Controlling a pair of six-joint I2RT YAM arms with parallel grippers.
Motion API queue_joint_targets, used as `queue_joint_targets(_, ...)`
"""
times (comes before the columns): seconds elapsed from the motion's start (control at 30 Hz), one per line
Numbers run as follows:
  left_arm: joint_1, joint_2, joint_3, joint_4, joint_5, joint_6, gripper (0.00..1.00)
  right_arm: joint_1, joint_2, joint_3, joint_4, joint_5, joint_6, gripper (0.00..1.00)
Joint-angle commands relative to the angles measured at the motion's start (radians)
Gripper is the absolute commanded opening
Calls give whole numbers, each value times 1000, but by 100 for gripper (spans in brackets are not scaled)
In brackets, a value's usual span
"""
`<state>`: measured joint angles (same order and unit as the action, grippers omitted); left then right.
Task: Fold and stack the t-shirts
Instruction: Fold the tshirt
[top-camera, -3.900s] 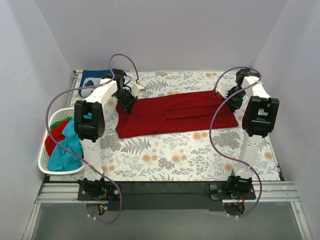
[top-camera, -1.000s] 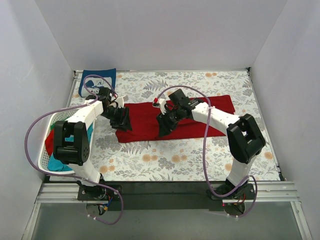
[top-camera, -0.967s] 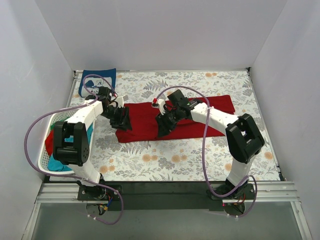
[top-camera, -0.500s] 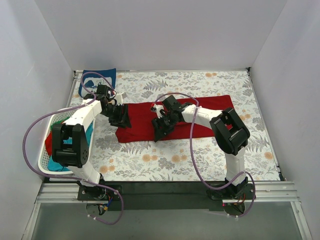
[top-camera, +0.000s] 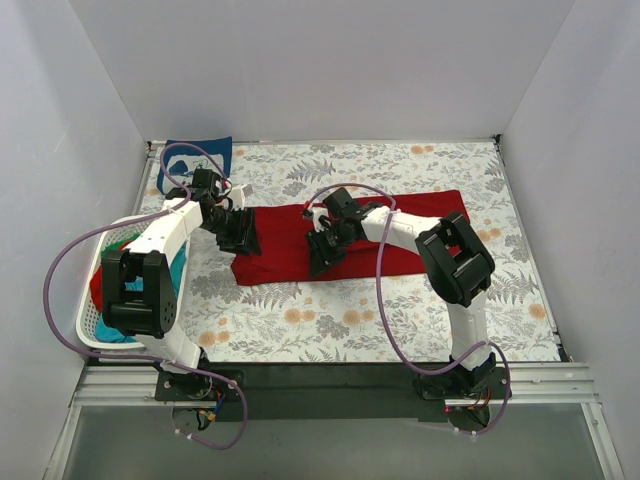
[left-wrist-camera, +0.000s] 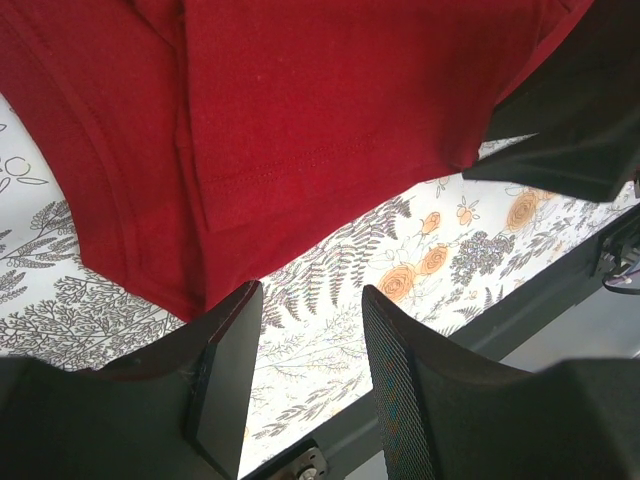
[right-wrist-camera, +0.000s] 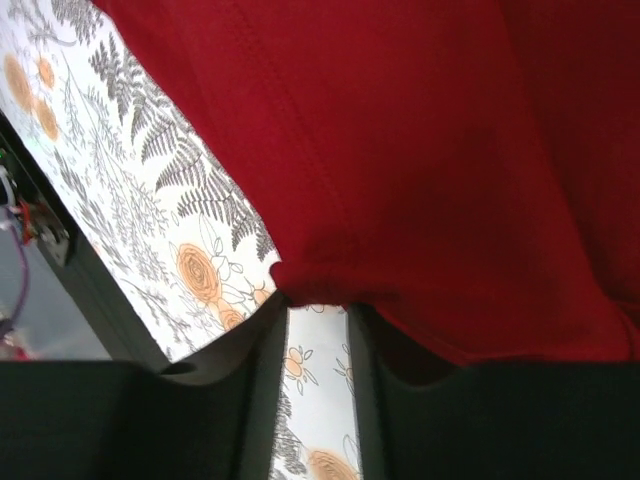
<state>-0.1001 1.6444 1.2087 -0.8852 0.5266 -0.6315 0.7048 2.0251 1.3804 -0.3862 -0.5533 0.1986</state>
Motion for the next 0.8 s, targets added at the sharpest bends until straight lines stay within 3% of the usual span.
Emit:
queue_joint_targets(0.0,3,-47,23,-9,-13,16,43,-19,18,40,12,-23,25,28)
queue_joint_targets(0.03,3,-51,22,-11,-14,19,43,-22,17,42,10,-42,25,17)
queue_joint_targets(0.13,3,-49,17,-12,-17,26,43,-24,1,52,12,-71,18,2)
queue_joint_targets(0.4,5,23,52,-15,33,-13,42,-79,-9,89,59,-218,21,1)
queue_joint_targets(0.77,5,120,91,-37,-27,0,38,-128,-9,71,130,-270,58,1)
